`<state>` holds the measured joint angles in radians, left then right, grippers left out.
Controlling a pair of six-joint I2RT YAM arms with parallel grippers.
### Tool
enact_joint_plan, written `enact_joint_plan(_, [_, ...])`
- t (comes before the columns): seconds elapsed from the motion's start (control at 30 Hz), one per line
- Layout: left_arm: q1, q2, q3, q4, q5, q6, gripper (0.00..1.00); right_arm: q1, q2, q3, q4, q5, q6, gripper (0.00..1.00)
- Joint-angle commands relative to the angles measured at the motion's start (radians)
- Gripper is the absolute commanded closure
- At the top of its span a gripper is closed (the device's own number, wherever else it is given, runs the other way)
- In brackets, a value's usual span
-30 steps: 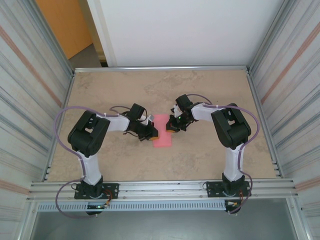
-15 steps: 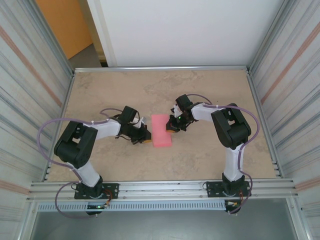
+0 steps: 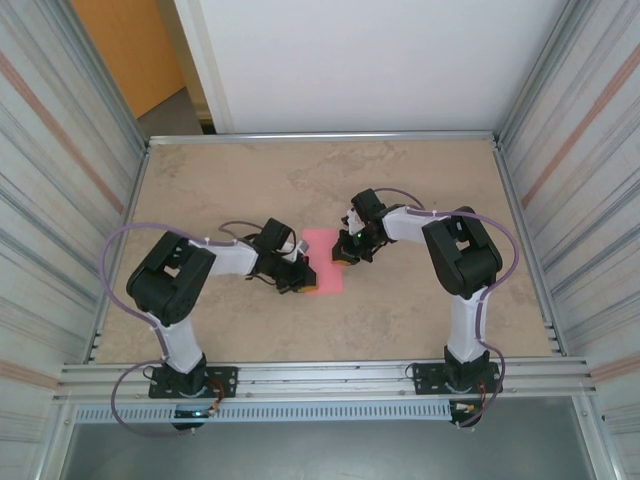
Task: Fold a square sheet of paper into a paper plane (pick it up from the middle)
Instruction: First fold the square sheet of paper in half at the center of the table.
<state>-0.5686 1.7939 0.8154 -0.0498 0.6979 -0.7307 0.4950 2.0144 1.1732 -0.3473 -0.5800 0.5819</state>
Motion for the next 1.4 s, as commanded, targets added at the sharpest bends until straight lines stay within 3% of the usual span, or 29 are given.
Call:
enact_joint_plan(0.0, [0.007, -0.028, -0.089, -0.072, -0.033, -0.006, 0.96, -0.009, 0.156, -0.116, -0.199, 0.335, -0.021, 0.93])
enact_joint_plan(0.27, [0.01, -0.16, -0.205, -0.09, -0.068, -0.021, 0.96, -0.009, 0.155, -0.117, -0.197, 0.333, -0.019, 0.93])
enact_joint_plan(0.47, [0.01, -0.296, -0.091, -0.13, -0.123, -0.033, 0.95, 0.008, 0.126, -0.086, -0.212, 0.297, -0.023, 0.92])
enact_joint_plan(0.63, [0.031, -0.275, -0.016, -0.091, -0.18, -0.052, 0.9, 0.032, 0.024, 0.018, -0.175, 0.111, -0.014, 0.83])
enact_joint_plan(0.77, [0.071, -0.215, 0.018, 0.007, -0.138, -0.101, 0.84, 0.034, -0.065, 0.12, -0.13, 0.012, 0.033, 0.73])
enact_joint_plan(0.93, [0.075, -0.136, 0.086, 0.031, -0.126, -0.095, 0.78, 0.018, -0.201, 0.083, -0.105, 0.089, 0.105, 0.61])
enact_joint_plan(1.23, [0.078, -0.005, 0.186, -0.007, -0.148, -0.08, 0.76, -0.006, -0.501, -0.22, -0.05, 0.266, 0.206, 0.48])
enact_joint_plan(1.37, [0.084, 0.014, 0.187, -0.017, -0.215, -0.136, 0.74, -0.007, -0.605, -0.381, 0.116, 0.294, 0.371, 0.38])
